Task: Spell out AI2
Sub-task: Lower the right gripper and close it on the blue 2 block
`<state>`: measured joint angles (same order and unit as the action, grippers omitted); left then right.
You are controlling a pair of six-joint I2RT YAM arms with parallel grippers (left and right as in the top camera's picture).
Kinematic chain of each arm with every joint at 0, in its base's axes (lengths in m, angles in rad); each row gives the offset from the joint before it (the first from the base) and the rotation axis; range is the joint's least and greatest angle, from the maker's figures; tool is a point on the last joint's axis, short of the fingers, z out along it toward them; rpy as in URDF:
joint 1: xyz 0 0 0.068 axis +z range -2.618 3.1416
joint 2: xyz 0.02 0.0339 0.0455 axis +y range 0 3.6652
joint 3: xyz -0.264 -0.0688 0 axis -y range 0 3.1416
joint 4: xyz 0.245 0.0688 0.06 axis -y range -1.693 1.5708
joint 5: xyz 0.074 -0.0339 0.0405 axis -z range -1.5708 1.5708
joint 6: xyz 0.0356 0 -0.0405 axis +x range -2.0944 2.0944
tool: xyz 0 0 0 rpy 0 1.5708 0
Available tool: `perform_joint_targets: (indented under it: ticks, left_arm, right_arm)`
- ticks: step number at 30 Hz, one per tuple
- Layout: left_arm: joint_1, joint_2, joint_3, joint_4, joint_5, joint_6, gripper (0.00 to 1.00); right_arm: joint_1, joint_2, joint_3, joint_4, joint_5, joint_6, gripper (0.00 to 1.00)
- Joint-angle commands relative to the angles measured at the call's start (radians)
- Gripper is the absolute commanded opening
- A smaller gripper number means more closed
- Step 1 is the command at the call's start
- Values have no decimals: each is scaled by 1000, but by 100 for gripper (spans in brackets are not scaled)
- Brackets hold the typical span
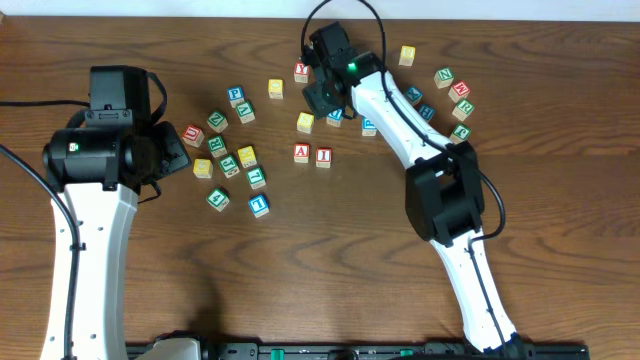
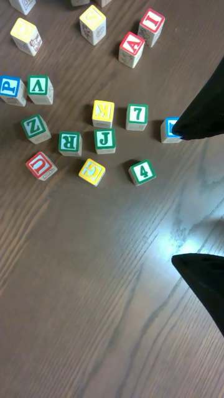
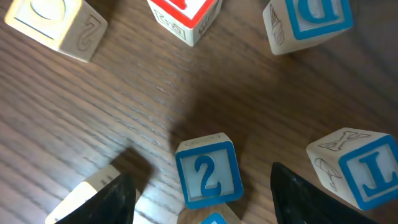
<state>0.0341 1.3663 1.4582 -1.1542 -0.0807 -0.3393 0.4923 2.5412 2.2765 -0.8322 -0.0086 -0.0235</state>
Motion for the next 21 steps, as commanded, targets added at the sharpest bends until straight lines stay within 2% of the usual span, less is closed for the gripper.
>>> perform_joint_targets:
  ticks: [1, 9, 21]
  left_arm:
    - [5, -1, 14, -8, -2, 13, 58]
    - [5, -1, 14, -9, -2, 13, 58]
    - [5, -1, 14, -9, -2, 13, 58]
  right_arm:
    - [1, 27, 6, 7, 10, -16, 63]
    - [4, 42, 6, 18, 44, -15, 51]
    - [0, 47, -3, 55, 58, -15, 49]
